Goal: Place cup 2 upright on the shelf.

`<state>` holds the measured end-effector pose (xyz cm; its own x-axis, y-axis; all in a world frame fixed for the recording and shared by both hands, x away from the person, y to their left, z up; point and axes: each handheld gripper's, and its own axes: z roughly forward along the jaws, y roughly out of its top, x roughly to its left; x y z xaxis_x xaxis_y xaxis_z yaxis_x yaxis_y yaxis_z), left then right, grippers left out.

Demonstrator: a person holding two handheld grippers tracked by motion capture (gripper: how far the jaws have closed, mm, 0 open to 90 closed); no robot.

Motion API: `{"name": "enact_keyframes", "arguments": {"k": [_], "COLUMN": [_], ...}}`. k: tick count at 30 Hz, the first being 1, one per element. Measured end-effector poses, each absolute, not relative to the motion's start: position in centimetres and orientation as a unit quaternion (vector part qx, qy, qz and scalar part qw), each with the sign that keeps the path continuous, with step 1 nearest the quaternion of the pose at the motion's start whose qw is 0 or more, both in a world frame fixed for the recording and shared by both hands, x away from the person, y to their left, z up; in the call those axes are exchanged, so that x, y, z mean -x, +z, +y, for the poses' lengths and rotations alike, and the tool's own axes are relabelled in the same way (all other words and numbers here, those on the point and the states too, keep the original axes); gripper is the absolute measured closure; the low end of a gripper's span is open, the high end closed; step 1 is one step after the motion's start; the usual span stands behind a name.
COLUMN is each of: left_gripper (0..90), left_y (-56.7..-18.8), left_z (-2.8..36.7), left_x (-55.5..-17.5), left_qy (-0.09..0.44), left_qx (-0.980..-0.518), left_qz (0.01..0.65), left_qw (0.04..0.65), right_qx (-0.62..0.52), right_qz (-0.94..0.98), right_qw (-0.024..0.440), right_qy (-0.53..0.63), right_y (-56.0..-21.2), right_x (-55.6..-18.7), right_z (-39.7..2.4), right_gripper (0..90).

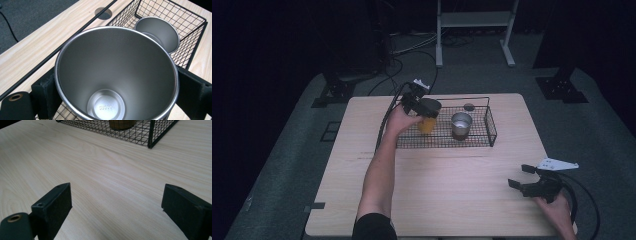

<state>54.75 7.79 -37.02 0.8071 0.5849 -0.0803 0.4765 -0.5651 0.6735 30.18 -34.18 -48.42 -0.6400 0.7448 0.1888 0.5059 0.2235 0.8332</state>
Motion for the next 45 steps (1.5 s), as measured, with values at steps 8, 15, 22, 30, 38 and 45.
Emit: {"name": "enact_keyframes", "arguments": {"k": [8,15,22,30,38,45], "left_gripper": [9.0,9.0,9.0,9.0,9.0,9.0], "left_y": [-37.4,-37.8,-38.1,-38.8,-39.5,-40.0], "left_z": [7.6,7.6,7.4,7.0,7.3,7.8], "left_x": [-54.9,-55.1,-55.2,-55.3,-55.3,-55.1], "left_qy": [0.077,0.076,0.077,0.076,0.076,0.075], "left_qx": [-0.883,-0.881,-0.882,-0.885,-0.884,-0.884], "left_qz": [0.303,0.311,0.312,0.314,0.321,0.325], "left_qw": [0.351,0.347,0.345,0.336,0.332,0.327], "right_qx": [-0.405,-0.404,-0.404,-0.402,-0.399,-0.398], "right_qz": [0.772,0.772,0.772,0.772,0.774,0.776], "right_qw": [0.125,0.126,0.126,0.126,0.128,0.126], "right_qy": [0.474,0.475,0.474,0.476,0.475,0.473], "right_y": [-48.4,-48.4,-48.4,-48.3,-48.3,-48.3], "right_x": [-30.2,-30.2,-30.2,-30.1,-30.1,-30.1], "right_z": [-34.1,-34.2,-34.2,-34.2,-34.0,-33.8], "right_gripper": [8.5,8.5,8.5,8.5,8.5,8.5]}}
